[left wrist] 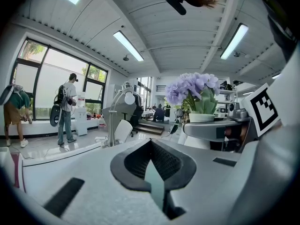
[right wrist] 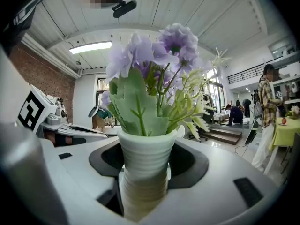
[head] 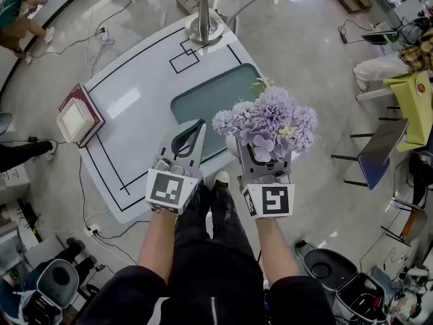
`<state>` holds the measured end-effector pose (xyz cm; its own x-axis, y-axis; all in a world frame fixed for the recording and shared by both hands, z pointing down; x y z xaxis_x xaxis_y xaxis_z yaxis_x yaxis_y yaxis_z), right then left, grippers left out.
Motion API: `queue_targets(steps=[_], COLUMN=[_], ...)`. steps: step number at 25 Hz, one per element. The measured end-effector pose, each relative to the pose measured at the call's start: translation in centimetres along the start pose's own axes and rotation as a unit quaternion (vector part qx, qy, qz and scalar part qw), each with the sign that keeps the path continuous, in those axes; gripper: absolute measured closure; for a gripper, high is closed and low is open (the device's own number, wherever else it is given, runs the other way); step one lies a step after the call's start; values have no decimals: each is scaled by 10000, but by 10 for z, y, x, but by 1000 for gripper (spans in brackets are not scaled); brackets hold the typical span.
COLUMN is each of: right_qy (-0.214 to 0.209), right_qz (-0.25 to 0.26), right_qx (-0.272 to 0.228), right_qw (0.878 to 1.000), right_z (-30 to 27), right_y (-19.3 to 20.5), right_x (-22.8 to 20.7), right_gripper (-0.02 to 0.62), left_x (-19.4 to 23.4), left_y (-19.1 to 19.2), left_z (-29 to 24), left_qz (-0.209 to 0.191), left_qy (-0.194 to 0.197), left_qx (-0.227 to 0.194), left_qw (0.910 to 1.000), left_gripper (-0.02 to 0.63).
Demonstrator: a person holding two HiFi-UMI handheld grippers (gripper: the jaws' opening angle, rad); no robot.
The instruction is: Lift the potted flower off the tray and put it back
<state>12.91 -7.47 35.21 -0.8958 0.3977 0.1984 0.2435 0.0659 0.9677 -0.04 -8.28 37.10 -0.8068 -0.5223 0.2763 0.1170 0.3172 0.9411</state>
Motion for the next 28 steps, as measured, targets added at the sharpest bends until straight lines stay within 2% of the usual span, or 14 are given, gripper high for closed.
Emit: queue_targets(steps=[12,18,28], right_qy=[-194,-335,-509], right_qz=[17,36,-25], right_qx=[-59,-29,20], right_qw=[9998,9994,9987], right_z=[-33,-64,-94], right_y=[3,3,16], right_x=[10,19,21], right_gripper=[351,351,351], left_x=[35,65,89], left_y=[4,1,4], left_z=[22,30,41], left_qz=[105,321,372], left_qy=[-461,-777,-1193], left_qx=[3,54,38], left_qw=[9989,9964,9922], left_gripper=[601,601,601])
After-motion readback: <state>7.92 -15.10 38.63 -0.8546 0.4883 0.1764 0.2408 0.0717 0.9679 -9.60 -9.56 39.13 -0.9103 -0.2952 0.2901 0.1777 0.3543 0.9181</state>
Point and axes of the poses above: the fingertips, and each gripper's own axes: z backward along the fingers, x to its left, y out of its underside, the point moved 3 cm from there along z, backward along the fingers, and after that the axes turned 12 degrees about z, right-handed, at the moved point
